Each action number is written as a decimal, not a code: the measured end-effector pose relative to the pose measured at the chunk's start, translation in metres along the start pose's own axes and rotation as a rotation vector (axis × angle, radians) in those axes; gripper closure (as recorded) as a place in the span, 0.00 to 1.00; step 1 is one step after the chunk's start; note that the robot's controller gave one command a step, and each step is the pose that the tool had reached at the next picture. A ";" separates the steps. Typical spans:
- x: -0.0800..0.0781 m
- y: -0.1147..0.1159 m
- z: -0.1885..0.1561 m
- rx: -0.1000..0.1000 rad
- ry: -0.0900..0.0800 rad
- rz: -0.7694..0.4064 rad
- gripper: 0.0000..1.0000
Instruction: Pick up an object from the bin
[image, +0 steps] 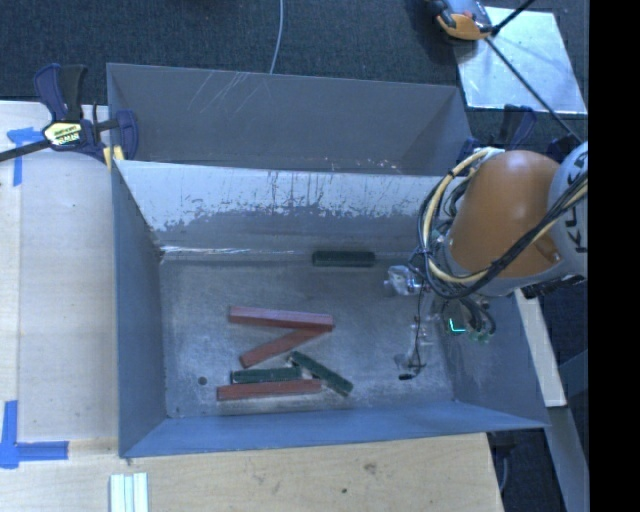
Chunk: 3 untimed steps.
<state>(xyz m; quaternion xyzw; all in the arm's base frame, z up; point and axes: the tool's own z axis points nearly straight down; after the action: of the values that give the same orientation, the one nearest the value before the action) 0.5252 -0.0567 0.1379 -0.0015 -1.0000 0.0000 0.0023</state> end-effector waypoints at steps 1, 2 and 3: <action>-0.002 0.000 -0.004 0.001 -0.008 -0.002 0.00; -0.006 0.050 0.025 0.001 -0.008 -0.092 0.00; -0.004 0.017 0.021 -0.001 -0.009 -0.188 0.00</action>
Offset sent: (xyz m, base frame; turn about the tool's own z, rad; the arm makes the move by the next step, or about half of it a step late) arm 0.0091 0.1260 -0.0679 -0.2232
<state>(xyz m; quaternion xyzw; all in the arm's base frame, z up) 0.5292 -0.0399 0.1170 0.0924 -0.9957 -0.0005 -0.0023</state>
